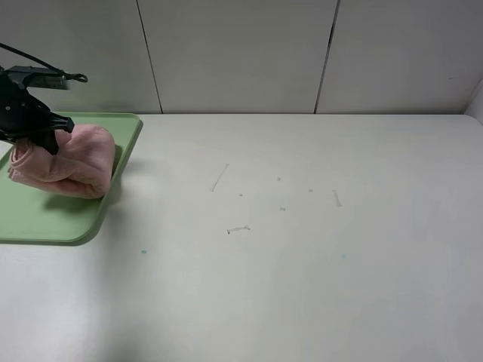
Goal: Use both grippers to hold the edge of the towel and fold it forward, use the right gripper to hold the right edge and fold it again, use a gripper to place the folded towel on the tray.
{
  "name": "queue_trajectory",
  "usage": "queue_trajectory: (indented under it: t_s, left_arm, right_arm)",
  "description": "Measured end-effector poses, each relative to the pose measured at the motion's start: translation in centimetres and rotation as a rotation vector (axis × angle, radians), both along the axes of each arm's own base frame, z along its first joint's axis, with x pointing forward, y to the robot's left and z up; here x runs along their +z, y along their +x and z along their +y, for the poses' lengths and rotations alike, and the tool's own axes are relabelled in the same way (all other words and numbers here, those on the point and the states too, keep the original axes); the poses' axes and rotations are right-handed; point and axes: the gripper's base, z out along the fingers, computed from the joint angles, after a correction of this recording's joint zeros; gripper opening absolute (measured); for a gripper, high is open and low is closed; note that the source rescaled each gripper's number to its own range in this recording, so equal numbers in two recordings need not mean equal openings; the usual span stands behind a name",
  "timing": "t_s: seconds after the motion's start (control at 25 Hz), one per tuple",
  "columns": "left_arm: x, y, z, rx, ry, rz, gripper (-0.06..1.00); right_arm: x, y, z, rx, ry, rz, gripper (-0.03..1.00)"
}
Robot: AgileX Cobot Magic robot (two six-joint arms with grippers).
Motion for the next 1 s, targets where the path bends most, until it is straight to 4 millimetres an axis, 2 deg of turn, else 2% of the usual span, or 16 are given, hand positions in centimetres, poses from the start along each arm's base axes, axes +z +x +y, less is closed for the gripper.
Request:
queue_trajectory:
  t_s: [0.08, 0.16, 0.2, 0.28, 0.52, 0.76, 1.0]
  left_arm:
    - [0.0, 0.1, 0.1, -0.004, 0.007, -0.007, 0.58]
    - [0.0, 0.1, 0.1, -0.005, 0.009, -0.007, 0.83]
    - [0.0, 0.1, 0.1, -0.005, 0.009, -0.006, 0.89]
    - [0.1, 0.0, 0.1, -0.006, 0.011, 0.0, 0.95]
    - [1.2, -0.6, 0.1, 0.0, 0.012, 0.019, 0.99]
    - [4.8, -1.7, 0.0, 0.005, 0.021, -0.035, 1.0]
    - [6.9, -3.4, -0.2, 0.025, 0.006, 0.02, 1.0]
  right_arm:
    - [0.0, 0.0, 0.0, 0.0, 0.0, 0.0, 1.0]
    - [0.0, 0.0, 0.0, 0.0, 0.0, 0.0, 1.0]
    - [0.0, 0.0, 0.0, 0.0, 0.0, 0.0, 1.0]
    - [0.0, 0.0, 0.0, 0.0, 0.0, 0.0, 1.0]
    - [0.0, 0.0, 0.0, 0.0, 0.0, 0.0, 1.0]
    - [0.0, 0.0, 0.0, 0.0, 0.0, 0.0, 1.0]
    - [0.0, 0.0, 0.0, 0.0, 0.0, 0.0, 1.0]
